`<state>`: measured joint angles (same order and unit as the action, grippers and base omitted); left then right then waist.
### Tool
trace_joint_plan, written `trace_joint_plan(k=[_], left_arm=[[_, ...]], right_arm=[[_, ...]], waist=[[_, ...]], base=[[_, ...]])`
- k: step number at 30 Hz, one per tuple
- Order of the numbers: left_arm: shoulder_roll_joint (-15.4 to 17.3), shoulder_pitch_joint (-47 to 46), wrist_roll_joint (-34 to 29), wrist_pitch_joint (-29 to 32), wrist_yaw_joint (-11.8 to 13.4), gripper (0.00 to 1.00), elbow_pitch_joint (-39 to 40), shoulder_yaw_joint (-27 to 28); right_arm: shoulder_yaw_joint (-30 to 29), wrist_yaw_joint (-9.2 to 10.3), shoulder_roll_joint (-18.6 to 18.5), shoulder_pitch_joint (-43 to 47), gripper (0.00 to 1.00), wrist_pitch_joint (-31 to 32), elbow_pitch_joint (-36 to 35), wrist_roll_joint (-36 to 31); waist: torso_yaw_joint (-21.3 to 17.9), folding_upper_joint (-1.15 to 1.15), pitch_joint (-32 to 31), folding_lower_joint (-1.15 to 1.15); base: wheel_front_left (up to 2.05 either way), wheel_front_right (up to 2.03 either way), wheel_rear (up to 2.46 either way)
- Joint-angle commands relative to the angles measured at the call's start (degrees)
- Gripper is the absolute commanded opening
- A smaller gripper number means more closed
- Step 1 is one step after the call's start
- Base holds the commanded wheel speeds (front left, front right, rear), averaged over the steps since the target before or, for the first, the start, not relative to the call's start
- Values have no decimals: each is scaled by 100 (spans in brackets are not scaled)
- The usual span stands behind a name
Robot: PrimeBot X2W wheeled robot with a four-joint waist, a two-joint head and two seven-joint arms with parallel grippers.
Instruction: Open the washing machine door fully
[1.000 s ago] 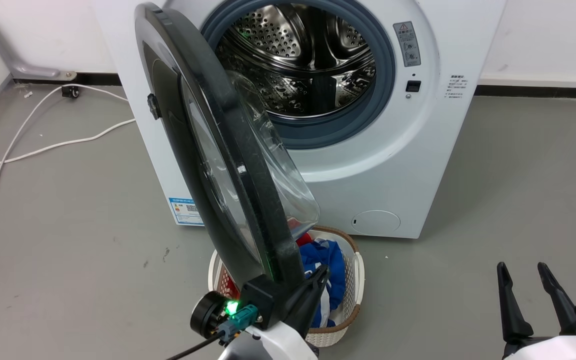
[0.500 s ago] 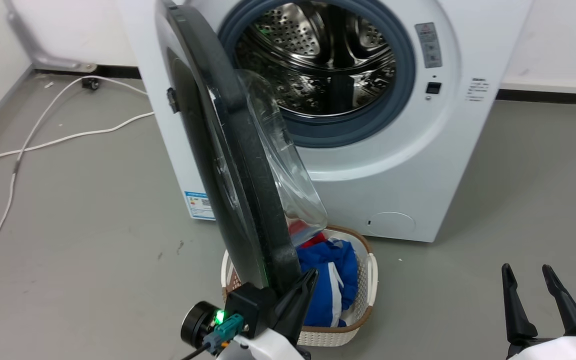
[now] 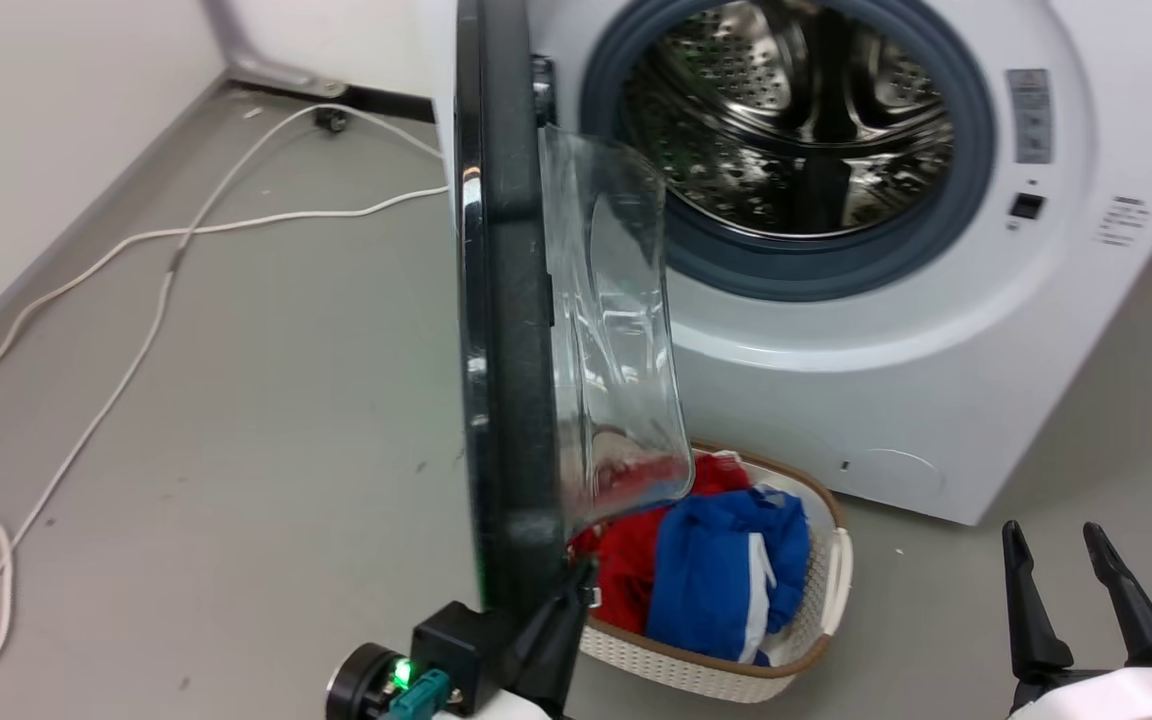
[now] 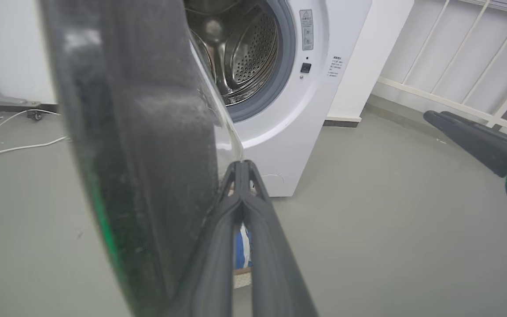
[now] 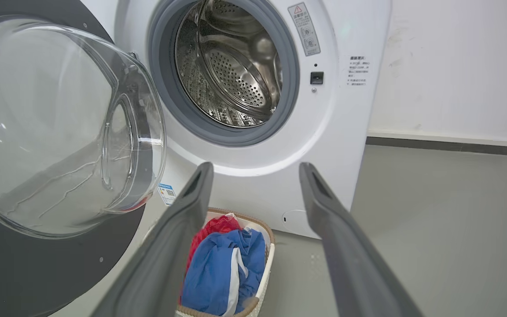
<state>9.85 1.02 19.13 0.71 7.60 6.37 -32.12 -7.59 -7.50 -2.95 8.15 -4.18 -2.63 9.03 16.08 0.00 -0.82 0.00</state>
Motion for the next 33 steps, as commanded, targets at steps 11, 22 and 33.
trace_joint_plan(k=[11, 22, 33], left_arm=[[328, 75, 219, -297, 342, 0, -91, 784], [761, -226, 704, -556, 339, 0, -552, 1756], [1034, -826, 1342, -800, 193, 0, -1543, 2625]], right_arm=[[67, 1, 8, -58, 100, -16, -149, -122], [94, 1, 7, -140, 100, 119, -286, -296], [60, 1, 6, -385, 100, 340, -530, -531]], waist=[[910, 0, 22, 0], [1008, 0, 135, 0], [624, 0, 641, 0]], base=[[0, 0, 0], [0, 0, 0], [0, 0, 0]])
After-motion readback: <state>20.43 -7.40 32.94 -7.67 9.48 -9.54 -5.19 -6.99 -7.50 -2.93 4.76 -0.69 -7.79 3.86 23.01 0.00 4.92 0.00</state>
